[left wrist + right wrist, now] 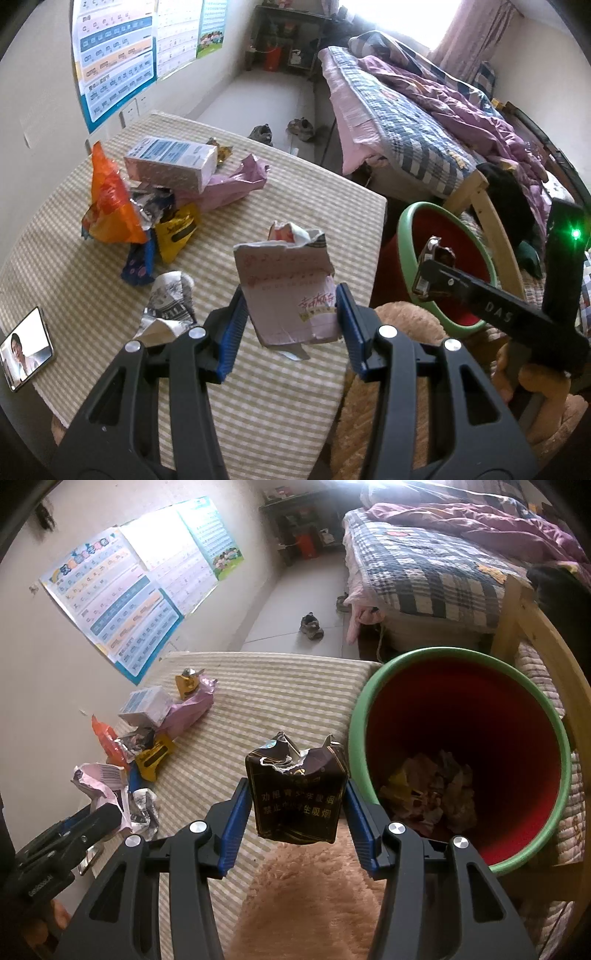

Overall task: Collect trash
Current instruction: 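Carry the pink paper and brown packet toward the red bin with both tools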

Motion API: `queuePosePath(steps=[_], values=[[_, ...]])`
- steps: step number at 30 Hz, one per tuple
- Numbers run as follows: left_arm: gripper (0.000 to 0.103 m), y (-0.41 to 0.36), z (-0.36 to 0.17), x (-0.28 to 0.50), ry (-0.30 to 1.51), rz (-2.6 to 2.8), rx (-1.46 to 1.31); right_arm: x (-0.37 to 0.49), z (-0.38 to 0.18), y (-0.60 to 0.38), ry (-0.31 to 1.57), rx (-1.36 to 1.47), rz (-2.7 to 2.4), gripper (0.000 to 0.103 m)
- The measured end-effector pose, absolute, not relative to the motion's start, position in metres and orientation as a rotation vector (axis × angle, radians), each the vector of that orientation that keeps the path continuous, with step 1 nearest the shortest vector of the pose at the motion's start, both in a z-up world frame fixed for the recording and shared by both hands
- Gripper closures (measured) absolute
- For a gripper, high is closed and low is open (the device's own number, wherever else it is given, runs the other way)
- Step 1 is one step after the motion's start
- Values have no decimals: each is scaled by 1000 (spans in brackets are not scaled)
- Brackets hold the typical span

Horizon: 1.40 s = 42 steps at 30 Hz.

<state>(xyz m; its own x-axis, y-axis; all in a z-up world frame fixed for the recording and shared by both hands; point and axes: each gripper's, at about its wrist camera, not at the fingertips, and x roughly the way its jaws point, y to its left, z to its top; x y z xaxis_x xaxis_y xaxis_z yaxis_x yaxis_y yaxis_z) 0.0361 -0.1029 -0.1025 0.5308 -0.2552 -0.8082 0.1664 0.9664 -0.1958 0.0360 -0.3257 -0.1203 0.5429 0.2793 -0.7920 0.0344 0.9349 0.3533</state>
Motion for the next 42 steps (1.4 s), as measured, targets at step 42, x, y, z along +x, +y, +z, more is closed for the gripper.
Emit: queuePosePath(steps=[42], values=[[58, -193, -115, 64, 1047, -449, -90, 24, -128, -422, 948, 473, -54, 54]])
